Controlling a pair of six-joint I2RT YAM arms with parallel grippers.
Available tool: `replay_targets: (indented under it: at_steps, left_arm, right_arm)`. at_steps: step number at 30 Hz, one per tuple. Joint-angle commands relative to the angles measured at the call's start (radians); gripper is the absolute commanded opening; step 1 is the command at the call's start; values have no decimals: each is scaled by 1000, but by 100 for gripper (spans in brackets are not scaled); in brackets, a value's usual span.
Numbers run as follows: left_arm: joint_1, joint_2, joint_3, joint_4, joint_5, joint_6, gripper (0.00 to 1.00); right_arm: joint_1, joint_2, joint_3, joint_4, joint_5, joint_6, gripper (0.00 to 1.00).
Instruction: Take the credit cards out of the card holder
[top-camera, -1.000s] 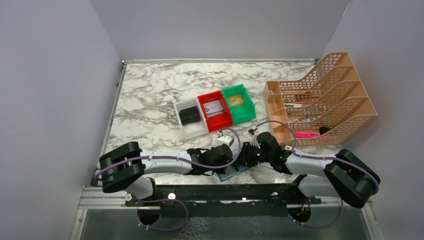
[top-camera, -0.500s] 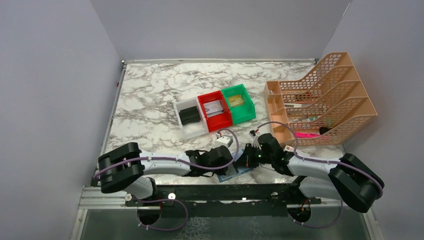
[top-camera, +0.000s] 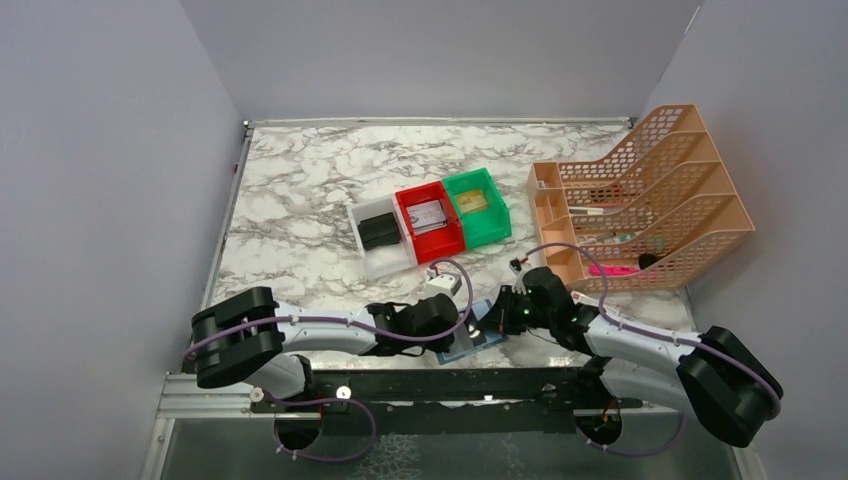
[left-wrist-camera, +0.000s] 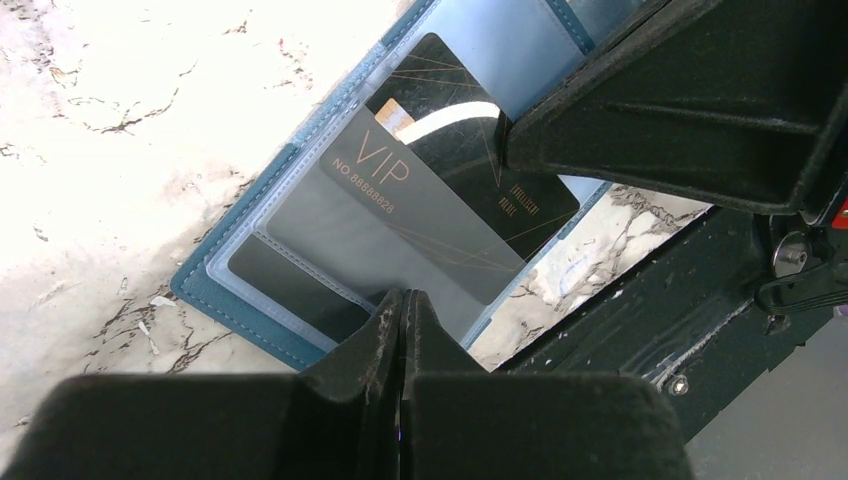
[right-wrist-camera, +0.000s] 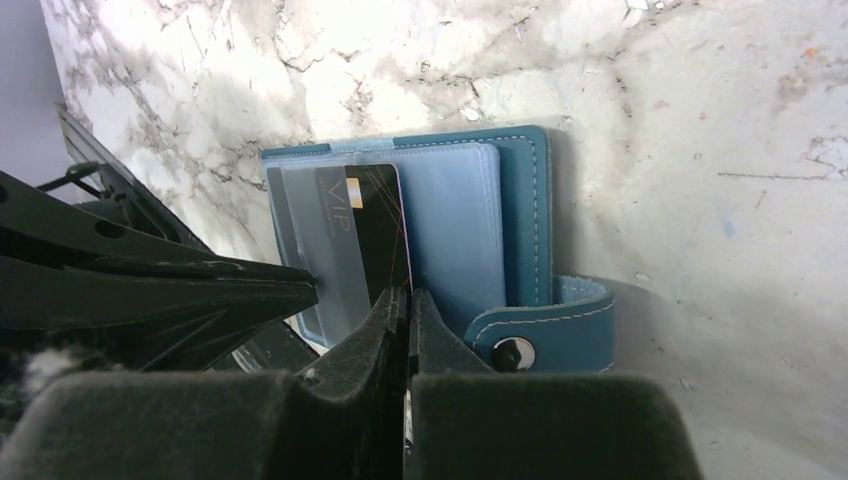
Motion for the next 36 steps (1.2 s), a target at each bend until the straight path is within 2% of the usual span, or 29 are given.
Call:
replay_targets:
  at_steps: [1,4,6,16,21,26,29,36]
  left_arm:
    - [-9,45,-29,-134,15,17,1]
    - [-11,55,-21,-133,19,19,1]
    - [-15,61,-20,-133,19,17,1]
    - [-19,89,-7,-134,22,21,0]
    - [-21,107,2,-133,26,25,0]
    - [-23,105,-1,-134,25,21,0]
    - [-23,96,-5,-135,22,21,0]
    - [-23,77,-21,-135,17,17,0]
  right_arm:
    - [-7,27,-38,86,-61,17,10]
    - [-7,64,-45,127,-93,26,23]
    - [-8,86,-44,131,-91,24,27]
    - [-7,148,-76,227,-145,46,29]
    - [-7,179,-93,316,-194,77,25]
    - [-7,194,-104,377,-215,105,11]
    - [-11,165,-108,349,-173,108,2]
    - [-49,22,-115,182,-63,90,1]
